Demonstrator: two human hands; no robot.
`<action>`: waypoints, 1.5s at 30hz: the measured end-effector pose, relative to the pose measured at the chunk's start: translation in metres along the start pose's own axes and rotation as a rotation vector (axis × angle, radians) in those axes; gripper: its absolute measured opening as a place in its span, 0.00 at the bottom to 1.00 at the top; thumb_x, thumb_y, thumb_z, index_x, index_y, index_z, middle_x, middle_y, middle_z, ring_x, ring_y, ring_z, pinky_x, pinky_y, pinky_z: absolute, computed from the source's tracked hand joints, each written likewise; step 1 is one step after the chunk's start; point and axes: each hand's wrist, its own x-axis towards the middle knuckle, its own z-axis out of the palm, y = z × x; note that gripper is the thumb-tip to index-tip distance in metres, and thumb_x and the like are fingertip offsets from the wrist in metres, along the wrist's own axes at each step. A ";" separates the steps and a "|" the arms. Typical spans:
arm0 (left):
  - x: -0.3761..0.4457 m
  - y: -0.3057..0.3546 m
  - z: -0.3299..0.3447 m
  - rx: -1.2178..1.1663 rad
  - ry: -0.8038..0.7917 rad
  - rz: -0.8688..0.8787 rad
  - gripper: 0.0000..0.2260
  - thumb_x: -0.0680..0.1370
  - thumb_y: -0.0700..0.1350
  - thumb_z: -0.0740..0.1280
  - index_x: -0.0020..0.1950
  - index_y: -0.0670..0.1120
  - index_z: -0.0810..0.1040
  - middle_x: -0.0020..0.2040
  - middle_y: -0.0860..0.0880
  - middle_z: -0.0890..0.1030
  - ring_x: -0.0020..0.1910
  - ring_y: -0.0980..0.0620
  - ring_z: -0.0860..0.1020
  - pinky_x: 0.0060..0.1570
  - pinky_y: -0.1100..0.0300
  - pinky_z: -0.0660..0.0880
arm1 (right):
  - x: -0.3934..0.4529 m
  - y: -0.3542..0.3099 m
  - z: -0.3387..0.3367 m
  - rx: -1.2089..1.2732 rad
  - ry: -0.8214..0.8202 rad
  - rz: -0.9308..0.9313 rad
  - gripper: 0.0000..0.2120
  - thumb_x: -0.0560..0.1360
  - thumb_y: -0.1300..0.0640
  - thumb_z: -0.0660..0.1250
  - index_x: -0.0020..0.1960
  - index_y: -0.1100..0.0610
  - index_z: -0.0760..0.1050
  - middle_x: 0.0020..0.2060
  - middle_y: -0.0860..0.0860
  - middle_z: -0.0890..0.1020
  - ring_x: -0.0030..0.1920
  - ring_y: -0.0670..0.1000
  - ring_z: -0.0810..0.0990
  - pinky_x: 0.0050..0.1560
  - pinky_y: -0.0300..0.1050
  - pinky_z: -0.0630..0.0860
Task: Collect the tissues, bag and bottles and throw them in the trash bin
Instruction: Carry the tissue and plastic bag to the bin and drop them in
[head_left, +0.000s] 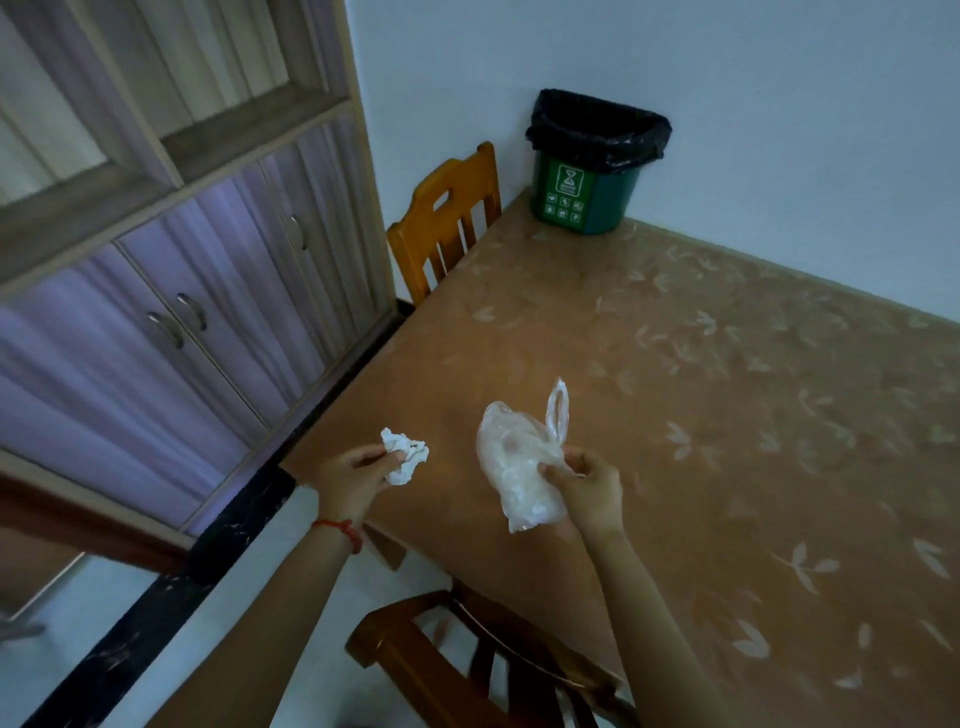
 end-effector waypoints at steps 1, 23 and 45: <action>-0.004 0.004 -0.008 -0.014 0.011 0.002 0.08 0.66 0.38 0.74 0.44 0.42 0.83 0.34 0.53 0.84 0.35 0.56 0.82 0.30 0.69 0.76 | -0.002 -0.005 0.009 0.000 -0.011 -0.004 0.08 0.68 0.59 0.71 0.47 0.57 0.78 0.39 0.49 0.82 0.39 0.45 0.81 0.34 0.34 0.72; -0.077 -0.056 -0.368 -0.408 0.679 -0.026 0.08 0.68 0.33 0.72 0.44 0.41 0.80 0.42 0.43 0.79 0.41 0.46 0.76 0.34 0.65 0.77 | -0.172 -0.102 0.343 -0.099 -0.567 -0.214 0.05 0.69 0.64 0.71 0.44 0.62 0.79 0.40 0.58 0.82 0.41 0.55 0.79 0.44 0.49 0.76; -0.013 -0.059 -0.477 -0.530 0.849 -0.122 0.05 0.67 0.37 0.74 0.36 0.46 0.80 0.38 0.46 0.82 0.40 0.48 0.81 0.38 0.60 0.79 | -0.147 -0.143 0.522 -0.075 -0.796 -0.113 0.08 0.68 0.67 0.71 0.47 0.62 0.78 0.39 0.54 0.79 0.36 0.47 0.77 0.26 0.27 0.72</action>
